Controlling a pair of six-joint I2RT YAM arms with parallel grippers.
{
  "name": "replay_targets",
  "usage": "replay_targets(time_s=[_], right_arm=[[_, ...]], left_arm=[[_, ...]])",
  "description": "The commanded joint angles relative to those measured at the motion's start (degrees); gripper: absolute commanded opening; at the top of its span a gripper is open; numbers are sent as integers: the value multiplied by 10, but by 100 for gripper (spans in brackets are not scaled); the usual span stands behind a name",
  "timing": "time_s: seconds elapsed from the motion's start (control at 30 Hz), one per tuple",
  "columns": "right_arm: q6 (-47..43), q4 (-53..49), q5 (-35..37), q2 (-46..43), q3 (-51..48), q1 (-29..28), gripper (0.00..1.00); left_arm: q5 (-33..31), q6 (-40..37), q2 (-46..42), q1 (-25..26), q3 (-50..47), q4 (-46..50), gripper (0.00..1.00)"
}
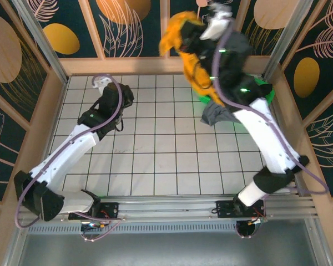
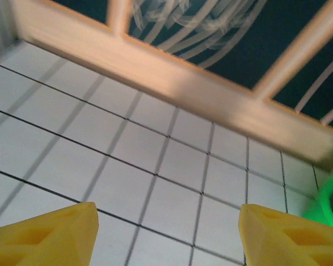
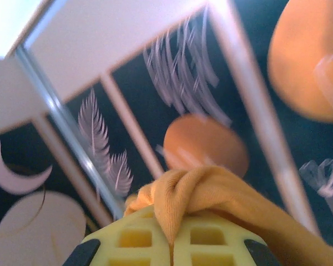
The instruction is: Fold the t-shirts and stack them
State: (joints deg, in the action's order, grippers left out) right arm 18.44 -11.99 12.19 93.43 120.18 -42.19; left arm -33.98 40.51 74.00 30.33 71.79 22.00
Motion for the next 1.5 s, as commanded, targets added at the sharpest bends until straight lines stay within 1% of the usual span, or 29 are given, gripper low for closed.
replay_targets(time_s=[0.0, 0.03, 0.1, 0.13, 0.2, 0.23, 0.3, 0.4, 0.5, 0.57, 0.63, 0.7, 0.77, 0.87, 0.97, 1.07, 1.17, 1.23, 1.4, 1.43, 1.47], right_arm=[[37, -60, -16, 113, -4, -50, 0], [53, -90, -69, 152, 15, -52, 8], [75, -157, -184, 246, 78, -54, 45], [79, -200, -220, 291, 126, -56, 55], [73, -259, -246, 344, 188, -61, 61], [69, -264, -247, 348, 188, -63, 63], [64, -232, -241, 314, 124, -60, 69], [81, -166, -225, 237, -31, -39, 70], [122, -136, -200, 166, -204, -10, 65], [136, -128, -175, 122, -316, 2, 61], [145, -123, -164, 84, -409, 8, 60], [146, -123, -164, 56, -477, 8, 59], [145, -130, -164, 40, -525, 3, 59], [148, -129, -182, 30, -574, -2, 60], [154, -122, -196, 38, -590, -9, 61], [159, -117, -197, 53, -587, -13, 61], [167, -117, -193, 73, -582, -11, 61], [173, -112, -196, 85, -580, -10, 61], [179, -110, -203, 109, -567, -6, 60], [179, -110, -203, 114, -564, -5, 60], [179, -110, -202, 118, -562, -4, 59]], left_arm=[[-147, 25, -69, -3, 6, 46, 70], [-167, 26, -87, -3, 5, 55, 70], [-190, 24, -119, -3, 1, 69, 70], [-192, 22, -130, -3, -3, 74, 70], [-186, 22, -149, -3, -11, 91, 70], [-178, 24, -156, -3, -18, 100, 71], [-163, 35, -164, -3, -34, 118, 71], [-123, 58, -167, -3, -65, 133, 70], [-62, 81, -143, -15, -85, 144, 70], [2, 95, -119, -39, -100, 143, 69], [85, 103, -93, -72, -123, 127, 70], [158, 105, -61, -96, -146, 106, 72], [206, 102, -18, -101, -157, 94, 76], [265, 92, 46, -102, -157, 69, 82], [309, 90, 94, -102, -157, 23, 85], [321, 90, 130, -102, -143, -2, 84], [322, 88, 166, -102, -124, 3, 80], [326, 86, 183, -102, -120, -2, 74], [311, 87, 203, -102, -118, -10, 52], [308, 88, 205, -101, -119, -11, 45], [301, 89, 206, -102, -118, -11, 36]])
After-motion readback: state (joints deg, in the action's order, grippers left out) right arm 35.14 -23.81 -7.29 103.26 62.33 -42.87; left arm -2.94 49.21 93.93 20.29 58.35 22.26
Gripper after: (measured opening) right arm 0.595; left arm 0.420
